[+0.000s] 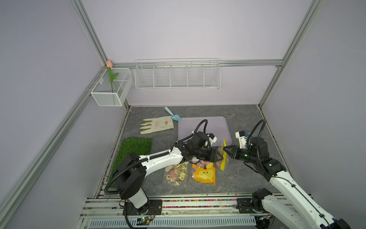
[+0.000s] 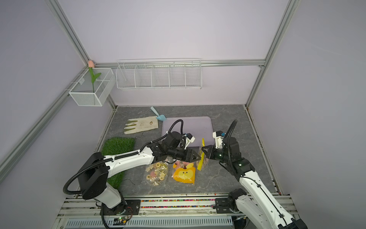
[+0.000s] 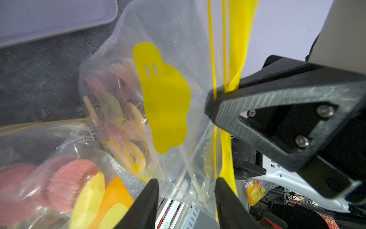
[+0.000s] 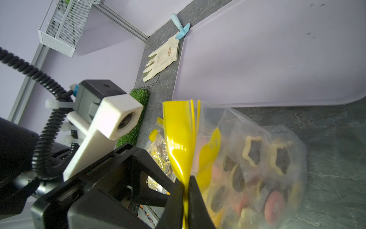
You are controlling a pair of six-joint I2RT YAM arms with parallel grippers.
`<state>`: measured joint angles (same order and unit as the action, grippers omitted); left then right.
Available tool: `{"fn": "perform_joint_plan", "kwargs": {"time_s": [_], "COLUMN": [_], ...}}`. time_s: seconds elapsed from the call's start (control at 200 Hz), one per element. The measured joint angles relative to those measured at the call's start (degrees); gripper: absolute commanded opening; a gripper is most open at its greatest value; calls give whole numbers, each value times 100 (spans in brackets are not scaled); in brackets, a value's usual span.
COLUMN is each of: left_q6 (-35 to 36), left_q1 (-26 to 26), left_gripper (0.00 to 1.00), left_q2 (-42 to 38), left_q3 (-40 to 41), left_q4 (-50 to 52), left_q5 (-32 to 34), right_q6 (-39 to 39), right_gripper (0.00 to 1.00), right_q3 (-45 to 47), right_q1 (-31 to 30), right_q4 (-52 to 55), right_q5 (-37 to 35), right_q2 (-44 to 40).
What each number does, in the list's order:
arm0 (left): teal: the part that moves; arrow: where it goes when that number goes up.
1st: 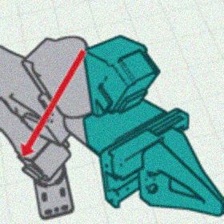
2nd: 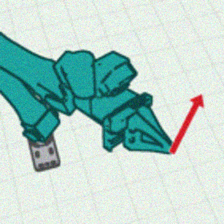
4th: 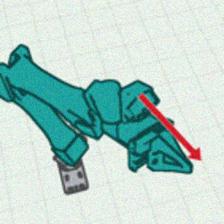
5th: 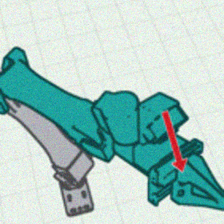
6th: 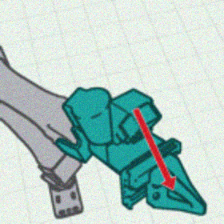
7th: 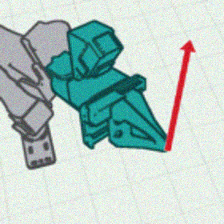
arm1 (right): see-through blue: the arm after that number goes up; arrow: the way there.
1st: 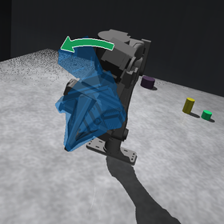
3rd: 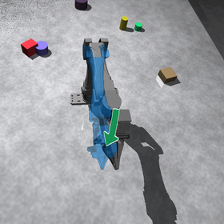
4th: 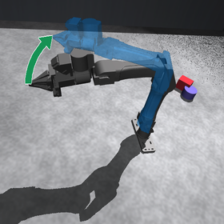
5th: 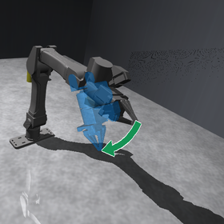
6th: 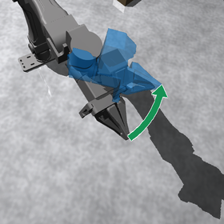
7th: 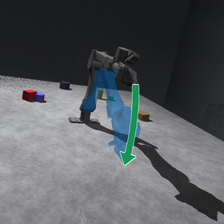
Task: Pour cookies out of the ziploc bag
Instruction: Open the ziploc bag at the center of the board.
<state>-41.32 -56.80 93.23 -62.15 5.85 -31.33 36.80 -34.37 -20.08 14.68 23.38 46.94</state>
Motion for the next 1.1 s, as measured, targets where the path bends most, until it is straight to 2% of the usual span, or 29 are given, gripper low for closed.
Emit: {"fn": "perform_joint_plan", "kwargs": {"time_s": [0.455, 1.1], "left_q6": [-96, -280], "left_q1": [-177, -271], "left_gripper": [45, 24], "left_q2": [120, 284], "left_q3": [-140, -367], "left_q4": [-140, -120], "left_q5": [-46, -109], "right_q6": [-2, 0], "right_gripper": [9, 9], "right_q3": [4, 44], "right_q1": [0, -2], "right_q4": [4, 44], "right_q5": [-66, -151], "right_q2": [-20, -81]}}
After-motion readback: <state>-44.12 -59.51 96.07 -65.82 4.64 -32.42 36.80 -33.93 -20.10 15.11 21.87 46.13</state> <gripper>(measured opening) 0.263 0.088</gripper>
